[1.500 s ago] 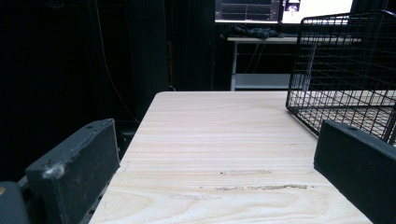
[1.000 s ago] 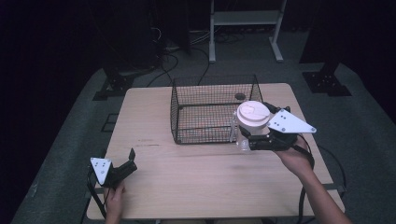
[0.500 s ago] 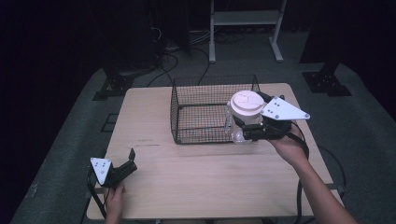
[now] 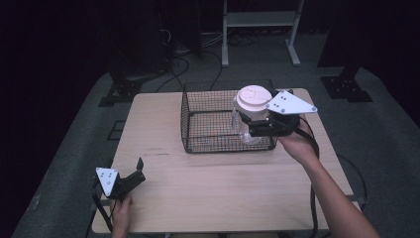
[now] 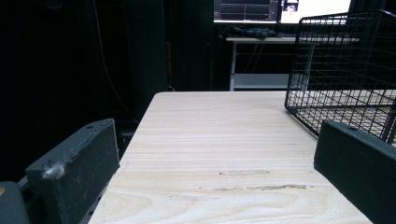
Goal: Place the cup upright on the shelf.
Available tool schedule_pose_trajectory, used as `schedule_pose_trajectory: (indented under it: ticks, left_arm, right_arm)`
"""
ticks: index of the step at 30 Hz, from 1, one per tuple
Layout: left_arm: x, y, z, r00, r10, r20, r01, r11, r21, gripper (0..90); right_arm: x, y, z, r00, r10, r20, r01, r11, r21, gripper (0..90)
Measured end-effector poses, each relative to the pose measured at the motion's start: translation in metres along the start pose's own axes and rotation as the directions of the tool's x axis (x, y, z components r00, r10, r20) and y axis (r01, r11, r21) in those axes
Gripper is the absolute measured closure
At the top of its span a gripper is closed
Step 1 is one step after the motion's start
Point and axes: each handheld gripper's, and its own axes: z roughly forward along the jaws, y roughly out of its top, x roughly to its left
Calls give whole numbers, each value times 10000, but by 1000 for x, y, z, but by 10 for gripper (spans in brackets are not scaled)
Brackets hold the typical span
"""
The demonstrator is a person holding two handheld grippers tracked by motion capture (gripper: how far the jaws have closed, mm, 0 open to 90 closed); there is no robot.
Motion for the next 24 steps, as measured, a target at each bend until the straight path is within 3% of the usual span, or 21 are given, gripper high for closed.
schedule_pose_trajectory:
  ticks: [24]
  left_arm:
    - [1, 0, 0, 10000, -74, -13, 74, 10000, -35, 0]
  right_arm:
    - [-9, 11, 46, 9995, -150, 282, 147, 9998, 112, 42]
